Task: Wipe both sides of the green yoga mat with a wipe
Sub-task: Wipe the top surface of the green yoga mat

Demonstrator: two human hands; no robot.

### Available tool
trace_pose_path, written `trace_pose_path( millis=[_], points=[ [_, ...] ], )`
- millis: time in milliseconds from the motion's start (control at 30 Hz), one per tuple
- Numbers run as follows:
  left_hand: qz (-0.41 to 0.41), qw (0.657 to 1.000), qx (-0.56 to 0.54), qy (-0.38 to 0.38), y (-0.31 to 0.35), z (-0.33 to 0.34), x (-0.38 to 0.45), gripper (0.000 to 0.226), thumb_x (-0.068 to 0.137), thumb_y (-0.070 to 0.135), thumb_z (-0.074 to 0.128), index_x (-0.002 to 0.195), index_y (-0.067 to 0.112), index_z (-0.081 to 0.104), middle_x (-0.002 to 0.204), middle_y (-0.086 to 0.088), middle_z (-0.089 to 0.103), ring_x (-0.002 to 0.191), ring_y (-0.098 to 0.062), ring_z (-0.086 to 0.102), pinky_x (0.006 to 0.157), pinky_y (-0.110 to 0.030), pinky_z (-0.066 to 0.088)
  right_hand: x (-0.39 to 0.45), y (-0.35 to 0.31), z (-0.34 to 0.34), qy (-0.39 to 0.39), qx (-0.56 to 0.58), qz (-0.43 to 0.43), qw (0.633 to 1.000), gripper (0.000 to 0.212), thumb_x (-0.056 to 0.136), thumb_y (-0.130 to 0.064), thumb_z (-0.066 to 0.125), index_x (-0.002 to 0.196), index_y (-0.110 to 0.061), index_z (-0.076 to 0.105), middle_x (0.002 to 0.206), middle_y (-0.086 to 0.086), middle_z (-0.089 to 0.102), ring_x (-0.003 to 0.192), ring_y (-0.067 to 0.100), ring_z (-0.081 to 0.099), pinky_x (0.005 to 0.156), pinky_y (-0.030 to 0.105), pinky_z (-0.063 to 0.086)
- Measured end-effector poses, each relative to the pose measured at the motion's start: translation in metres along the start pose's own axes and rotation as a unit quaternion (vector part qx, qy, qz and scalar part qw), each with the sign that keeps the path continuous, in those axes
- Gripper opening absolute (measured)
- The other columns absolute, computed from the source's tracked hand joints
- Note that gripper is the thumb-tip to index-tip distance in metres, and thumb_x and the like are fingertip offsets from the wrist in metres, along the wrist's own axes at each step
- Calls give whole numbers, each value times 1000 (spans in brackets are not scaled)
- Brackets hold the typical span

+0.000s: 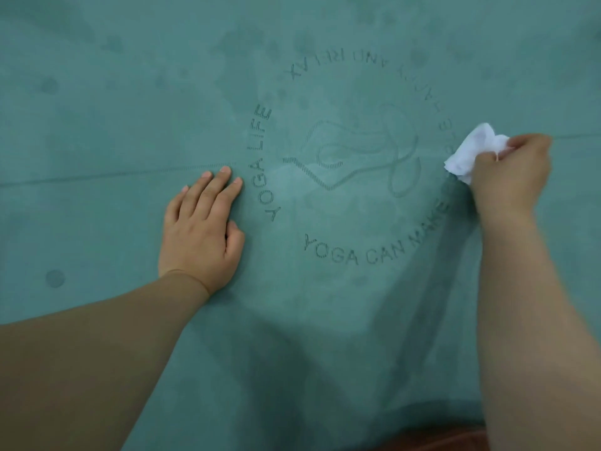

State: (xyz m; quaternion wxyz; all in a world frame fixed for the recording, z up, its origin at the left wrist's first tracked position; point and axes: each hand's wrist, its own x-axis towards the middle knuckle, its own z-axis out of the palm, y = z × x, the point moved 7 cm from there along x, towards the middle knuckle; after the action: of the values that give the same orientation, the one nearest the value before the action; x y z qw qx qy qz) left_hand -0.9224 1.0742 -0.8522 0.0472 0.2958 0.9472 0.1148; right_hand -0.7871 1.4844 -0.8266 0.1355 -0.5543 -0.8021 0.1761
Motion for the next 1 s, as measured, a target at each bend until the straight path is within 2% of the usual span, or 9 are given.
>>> trace_pose_path(
  millis=[133, 300, 400, 533, 700, 800, 900, 933, 1000],
  points=[
    [0, 1000, -3, 5, 0, 0, -1, 61, 87, 26, 34, 146, 18, 44, 157, 0, 36, 147, -19, 27, 120, -37, 12, -52, -46, 32, -16, 40, -33, 999, 28, 81, -8, 51, 108, -5, 58, 109, 11, 63, 98, 25, 58, 69, 14, 30],
    [6, 1000, -25, 15, -1, 0, -2, 62, 85, 27, 32, 146, 17, 45, 157, -1, 37, 146, -19, 29, 121, -39, 15, -195, -150, 81, -162, 117, -312, 929, 19, 78, -4, 54, 96, -7, 60, 97, 12, 60, 87, 27, 55, 70, 25, 35],
    [7, 999, -33, 23, -2, -1, -3, 62, 84, 26, 33, 144, 16, 47, 156, -2, 39, 145, -20, 30, 120, -38, 15, -209, -159, 79, -205, 77, -391, 894, 20, 85, -8, 52, 104, -7, 57, 105, 12, 57, 92, 28, 54, 76, 33, 40],
    [10, 998, -59, 30, -2, -2, -3, 59, 85, 23, 36, 142, 14, 49, 155, -4, 39, 145, -22, 29, 122, -38, 15, -118, -108, 50, -119, -12, -340, 933, 28, 89, -9, 46, 116, -9, 55, 111, 17, 56, 97, 32, 54, 75, 34, 36],
    [23, 998, -50, 27, -2, 1, -2, 64, 85, 29, 27, 143, 11, 48, 156, -7, 38, 146, -26, 29, 123, -39, 15, -46, -22, 12, 24, 23, -76, 997, 26, 82, -15, 50, 101, -3, 62, 104, 18, 65, 98, 33, 58, 80, 33, 39],
    [24, 999, -44, 15, 0, 2, -2, 68, 84, 31, 22, 145, 12, 45, 158, -6, 35, 148, -24, 26, 123, -38, 13, -123, -79, 48, -50, 79, -205, 974, 16, 86, -18, 55, 88, -5, 63, 90, 14, 65, 84, 29, 58, 71, 31, 37],
    [24, 998, -51, 10, -1, 1, -2, 70, 84, 31, 19, 147, 13, 43, 158, -5, 34, 148, -22, 24, 123, -34, 10, -228, -127, 68, -153, 75, -437, 883, 6, 86, -8, 57, 84, -4, 60, 84, 13, 59, 73, 28, 53, 64, 29, 31],
    [26, 998, -51, 10, -1, 1, -2, 70, 84, 31, 19, 147, 13, 43, 158, -5, 33, 148, -23, 24, 123, -35, 10, -236, -130, 66, -171, 65, -476, 860, 5, 86, -6, 57, 85, -3, 60, 84, 13, 58, 74, 28, 52, 63, 30, 29],
    [29, 998, -47, 7, -2, 3, -2, 70, 84, 31, 19, 148, 13, 42, 159, -5, 33, 149, -23, 23, 123, -35, 10, -197, -119, 61, -174, 43, -453, 873, 9, 87, -8, 55, 90, -3, 62, 90, 13, 58, 80, 29, 53, 67, 33, 35]
  ],
)
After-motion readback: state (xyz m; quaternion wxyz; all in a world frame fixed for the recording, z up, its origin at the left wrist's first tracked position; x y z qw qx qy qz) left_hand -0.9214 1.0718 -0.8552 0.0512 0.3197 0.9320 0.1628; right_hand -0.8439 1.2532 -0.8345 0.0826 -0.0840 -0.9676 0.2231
